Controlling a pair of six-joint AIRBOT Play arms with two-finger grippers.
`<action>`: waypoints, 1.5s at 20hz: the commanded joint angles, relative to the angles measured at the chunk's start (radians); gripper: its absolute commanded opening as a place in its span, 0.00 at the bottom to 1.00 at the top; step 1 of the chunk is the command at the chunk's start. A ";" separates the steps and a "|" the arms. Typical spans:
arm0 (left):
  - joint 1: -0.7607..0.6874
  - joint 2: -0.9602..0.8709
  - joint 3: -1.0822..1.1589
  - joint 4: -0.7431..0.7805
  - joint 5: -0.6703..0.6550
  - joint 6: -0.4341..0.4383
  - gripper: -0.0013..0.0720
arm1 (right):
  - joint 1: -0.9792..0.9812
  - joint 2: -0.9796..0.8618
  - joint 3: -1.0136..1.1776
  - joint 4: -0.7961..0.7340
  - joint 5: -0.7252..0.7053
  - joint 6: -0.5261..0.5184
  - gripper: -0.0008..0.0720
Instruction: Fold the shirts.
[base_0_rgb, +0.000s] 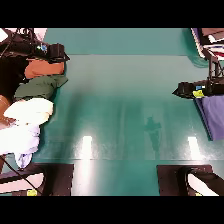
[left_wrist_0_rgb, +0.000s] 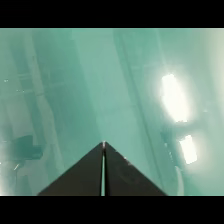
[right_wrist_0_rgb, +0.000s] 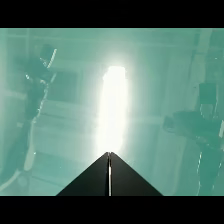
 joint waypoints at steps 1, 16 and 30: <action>0.000 0.000 0.000 0.000 0.001 0.000 0.05 | 0.002 0.000 0.001 0.001 0.002 0.000 0.04; 0.000 0.000 0.000 -0.034 0.047 -0.011 0.05 | 0.002 0.000 0.001 0.000 0.009 0.000 0.04; 0.055 -0.189 0.000 0.518 0.332 -0.090 0.77 | 0.003 0.000 0.001 0.001 0.001 0.000 0.04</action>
